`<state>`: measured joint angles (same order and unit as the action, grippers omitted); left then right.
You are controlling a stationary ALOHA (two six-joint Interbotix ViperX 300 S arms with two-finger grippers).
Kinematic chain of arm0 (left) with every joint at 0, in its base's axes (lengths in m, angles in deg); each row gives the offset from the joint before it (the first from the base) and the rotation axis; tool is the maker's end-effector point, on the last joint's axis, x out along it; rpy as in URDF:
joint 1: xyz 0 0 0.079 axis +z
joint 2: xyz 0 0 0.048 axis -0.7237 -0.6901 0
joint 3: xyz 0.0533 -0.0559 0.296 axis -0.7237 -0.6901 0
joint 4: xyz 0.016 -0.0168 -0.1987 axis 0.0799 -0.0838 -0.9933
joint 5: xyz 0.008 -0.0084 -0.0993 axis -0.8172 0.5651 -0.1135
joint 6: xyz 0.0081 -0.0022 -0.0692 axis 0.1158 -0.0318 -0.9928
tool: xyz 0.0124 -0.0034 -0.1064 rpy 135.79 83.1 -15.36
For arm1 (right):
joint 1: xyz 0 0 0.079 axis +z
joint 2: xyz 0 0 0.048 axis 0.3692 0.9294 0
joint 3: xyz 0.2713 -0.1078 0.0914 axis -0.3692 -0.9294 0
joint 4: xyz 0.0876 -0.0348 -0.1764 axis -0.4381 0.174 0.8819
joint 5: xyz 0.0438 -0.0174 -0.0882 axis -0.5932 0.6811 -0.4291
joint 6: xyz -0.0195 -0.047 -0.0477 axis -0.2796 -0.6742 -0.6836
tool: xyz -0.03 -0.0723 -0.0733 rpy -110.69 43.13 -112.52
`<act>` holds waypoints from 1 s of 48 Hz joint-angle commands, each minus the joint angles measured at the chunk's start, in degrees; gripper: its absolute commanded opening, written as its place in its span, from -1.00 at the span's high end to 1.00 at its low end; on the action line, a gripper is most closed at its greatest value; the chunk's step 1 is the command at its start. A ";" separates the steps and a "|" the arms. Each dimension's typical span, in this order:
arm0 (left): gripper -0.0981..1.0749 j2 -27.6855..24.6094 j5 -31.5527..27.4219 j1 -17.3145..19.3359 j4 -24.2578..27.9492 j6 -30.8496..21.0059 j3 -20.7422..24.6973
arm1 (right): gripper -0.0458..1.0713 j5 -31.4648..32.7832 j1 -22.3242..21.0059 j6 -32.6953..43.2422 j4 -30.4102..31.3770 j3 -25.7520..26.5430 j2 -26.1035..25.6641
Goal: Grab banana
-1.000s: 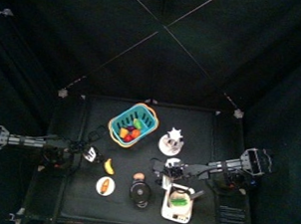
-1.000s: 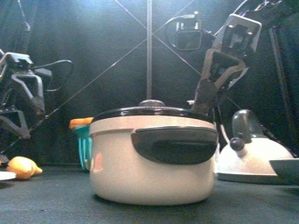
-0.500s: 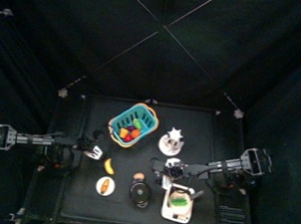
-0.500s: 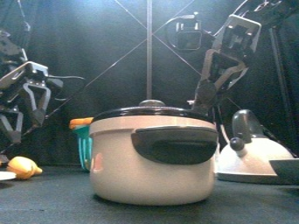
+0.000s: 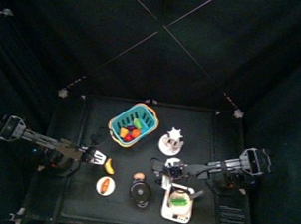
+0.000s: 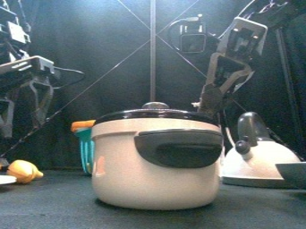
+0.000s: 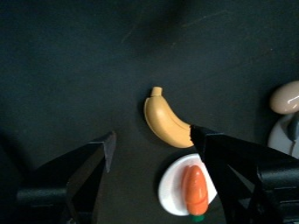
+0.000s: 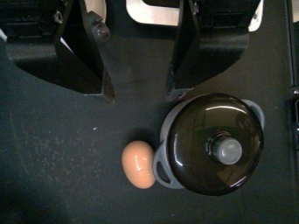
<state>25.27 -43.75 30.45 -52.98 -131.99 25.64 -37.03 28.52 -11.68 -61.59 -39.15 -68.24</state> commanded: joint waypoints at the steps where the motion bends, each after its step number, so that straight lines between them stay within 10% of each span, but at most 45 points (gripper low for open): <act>1: -0.89 -2.81 0.53 -0.62 0.26 -1.58 1.93 | -0.62 -0.18 0.09 0.00 0.09 1.41 -0.53; 28: -0.88 -18.90 2.64 -0.09 -6.59 -3.60 8.26 | -0.62 -0.18 0.53 -0.44 0.09 1.05 0.70; 48: -0.78 -21.53 2.90 0.00 -5.80 -4.13 8.61 | -0.61 -0.18 0.53 -0.18 0.09 1.05 1.05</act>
<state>3.56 -41.03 30.36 -59.04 -135.94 33.38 -37.03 29.05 -12.03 -61.50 -38.89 -66.49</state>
